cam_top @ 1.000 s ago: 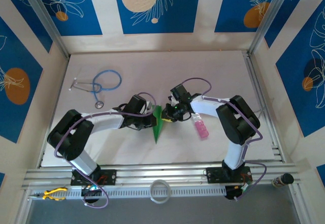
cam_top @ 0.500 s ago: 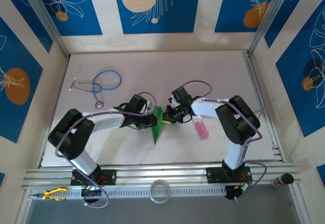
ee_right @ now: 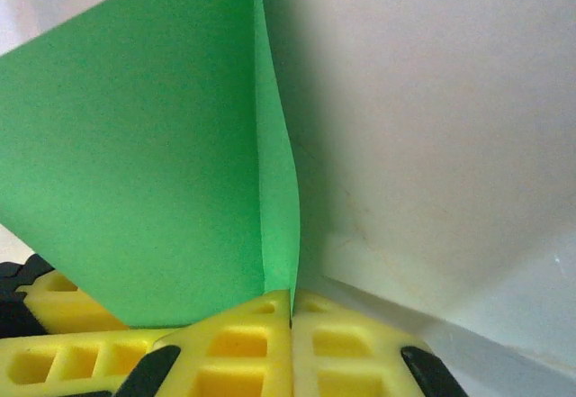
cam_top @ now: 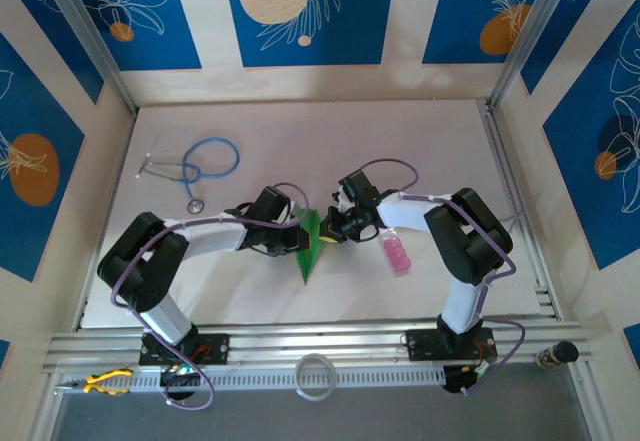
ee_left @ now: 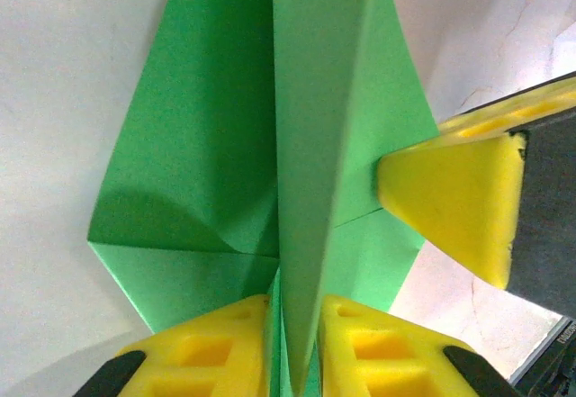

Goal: Fold a paper plane with a square sheet of paper (pick it up from the middle)
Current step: Turn over a paper plane at the center of the table.

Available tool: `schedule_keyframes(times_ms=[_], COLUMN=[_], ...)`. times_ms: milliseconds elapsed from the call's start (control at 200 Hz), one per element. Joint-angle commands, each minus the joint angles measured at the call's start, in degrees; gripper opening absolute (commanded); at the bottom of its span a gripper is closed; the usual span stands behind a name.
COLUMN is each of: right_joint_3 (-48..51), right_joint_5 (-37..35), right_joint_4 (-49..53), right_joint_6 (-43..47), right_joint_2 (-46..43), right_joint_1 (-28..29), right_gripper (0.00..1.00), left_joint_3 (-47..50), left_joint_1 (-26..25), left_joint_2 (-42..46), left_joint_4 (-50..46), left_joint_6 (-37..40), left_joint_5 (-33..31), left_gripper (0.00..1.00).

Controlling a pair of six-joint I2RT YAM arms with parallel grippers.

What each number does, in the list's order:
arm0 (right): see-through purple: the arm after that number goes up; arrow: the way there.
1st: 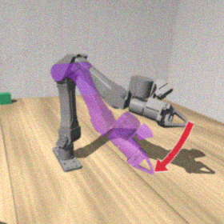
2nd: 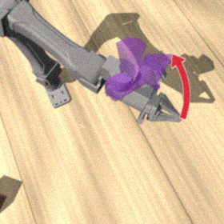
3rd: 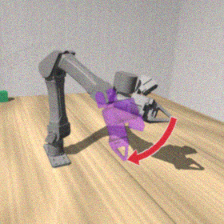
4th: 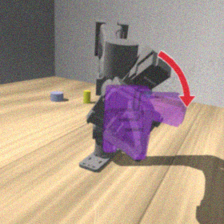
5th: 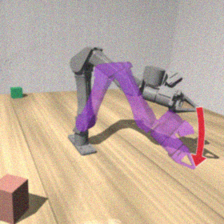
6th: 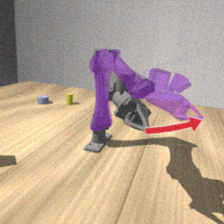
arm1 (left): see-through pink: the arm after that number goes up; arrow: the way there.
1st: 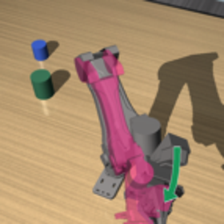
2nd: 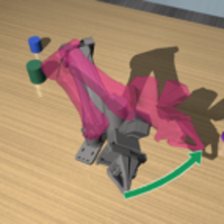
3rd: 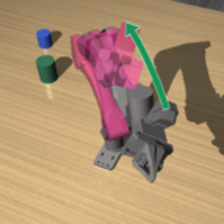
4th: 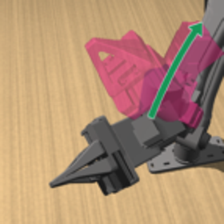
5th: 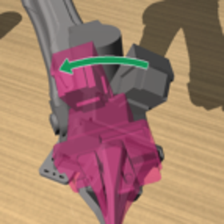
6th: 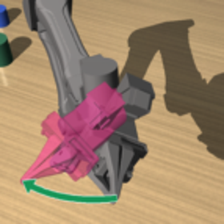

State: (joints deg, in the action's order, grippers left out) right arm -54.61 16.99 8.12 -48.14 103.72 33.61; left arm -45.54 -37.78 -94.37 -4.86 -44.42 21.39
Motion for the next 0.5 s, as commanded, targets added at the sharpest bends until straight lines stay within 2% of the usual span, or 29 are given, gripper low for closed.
schedule_keyframes(times_ms=[0,495], right_joint_3=[0.7,0.8], right_joint_5=[1.7,1.9], right_joint_4=[-0.1,-0.4], right_joint_6=[-0.6,-0.7], right_joint_2=[-0.5,-0.5], right_joint_1=[-0.4,-0.3], right_gripper=[0.06,0.06], left_joint_3=[-0.8,-0.7], left_joint_1=[-0.2,-0.2], left_joint_2=[0.4,1.9], left_joint_4=[-1.4,-3.0], left_joint_6=[0.7,1.3], left_joint_5=[0.0,-2.5], left_gripper=[0.23,0.34])
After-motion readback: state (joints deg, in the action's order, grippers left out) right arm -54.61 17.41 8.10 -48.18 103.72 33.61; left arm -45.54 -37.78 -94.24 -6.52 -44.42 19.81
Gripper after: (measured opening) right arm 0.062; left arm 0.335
